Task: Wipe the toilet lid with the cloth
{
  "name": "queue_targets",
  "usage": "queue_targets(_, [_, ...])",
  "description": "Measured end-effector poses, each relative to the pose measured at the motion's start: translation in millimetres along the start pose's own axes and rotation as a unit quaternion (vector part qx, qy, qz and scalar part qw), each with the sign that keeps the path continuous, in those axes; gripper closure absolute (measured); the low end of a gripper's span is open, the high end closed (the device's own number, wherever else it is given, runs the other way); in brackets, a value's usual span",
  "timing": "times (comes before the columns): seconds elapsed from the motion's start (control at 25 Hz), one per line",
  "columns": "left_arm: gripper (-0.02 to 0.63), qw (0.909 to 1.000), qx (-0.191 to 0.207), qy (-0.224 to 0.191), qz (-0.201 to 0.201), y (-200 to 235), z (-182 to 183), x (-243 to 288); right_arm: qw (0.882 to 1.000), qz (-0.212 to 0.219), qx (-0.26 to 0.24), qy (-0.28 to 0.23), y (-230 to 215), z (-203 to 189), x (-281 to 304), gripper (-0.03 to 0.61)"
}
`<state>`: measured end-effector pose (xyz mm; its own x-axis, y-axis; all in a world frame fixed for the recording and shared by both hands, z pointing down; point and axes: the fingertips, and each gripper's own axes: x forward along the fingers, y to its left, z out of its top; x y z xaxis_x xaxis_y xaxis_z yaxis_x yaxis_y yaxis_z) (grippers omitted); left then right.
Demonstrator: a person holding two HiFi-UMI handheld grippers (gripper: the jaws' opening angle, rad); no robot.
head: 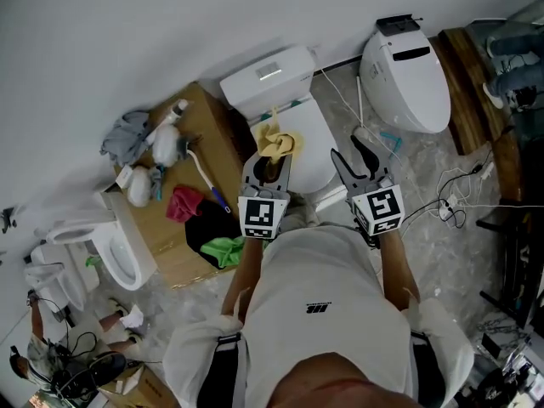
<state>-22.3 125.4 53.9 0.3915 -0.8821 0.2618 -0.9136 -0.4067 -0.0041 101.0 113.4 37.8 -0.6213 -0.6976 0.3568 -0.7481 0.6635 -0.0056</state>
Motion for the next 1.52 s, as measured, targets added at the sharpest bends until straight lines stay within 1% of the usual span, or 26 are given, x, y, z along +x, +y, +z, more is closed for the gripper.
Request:
queue_targets(0.4, [0.505, 0.9993, -0.029, 0.022, -0.007, 37, -33, 43, 0.999, 0.023, -0.014, 0.040, -4, -8, 70, 0.360])
queue_targets(0.64, [0.505, 0.9988, -0.037, 0.032, -0.004, 45, -50, 73, 0.997, 0.037, -0.010, 0.062, -22, -24, 103, 0.360])
queue_targets(0.8, [0.505, 0.9981, -0.040, 0.046, 0.001, 46, -66, 99, 0.995, 0.052, -0.008, 0.080, -43, -43, 124, 0.360])
queue_targets(1.0, [0.505, 0.9963, -0.046, 0.072, 0.010, 37, -91, 139, 0.991, 0.088, -0.006, 0.104, -73, -70, 150, 0.360])
queue_targets(1.28, [0.505, 0.9901, -0.074, 0.115, 0.035, 25, -131, 205, 0.979, 0.145, -0.004, 0.141, -122, -112, 190, 0.360])
queue_targets(1.52, [0.505, 0.9851, -0.089, 0.142, 0.040, 14, -173, 255, 0.969, 0.179, -0.001, 0.168, -158, -158, 223, 0.360])
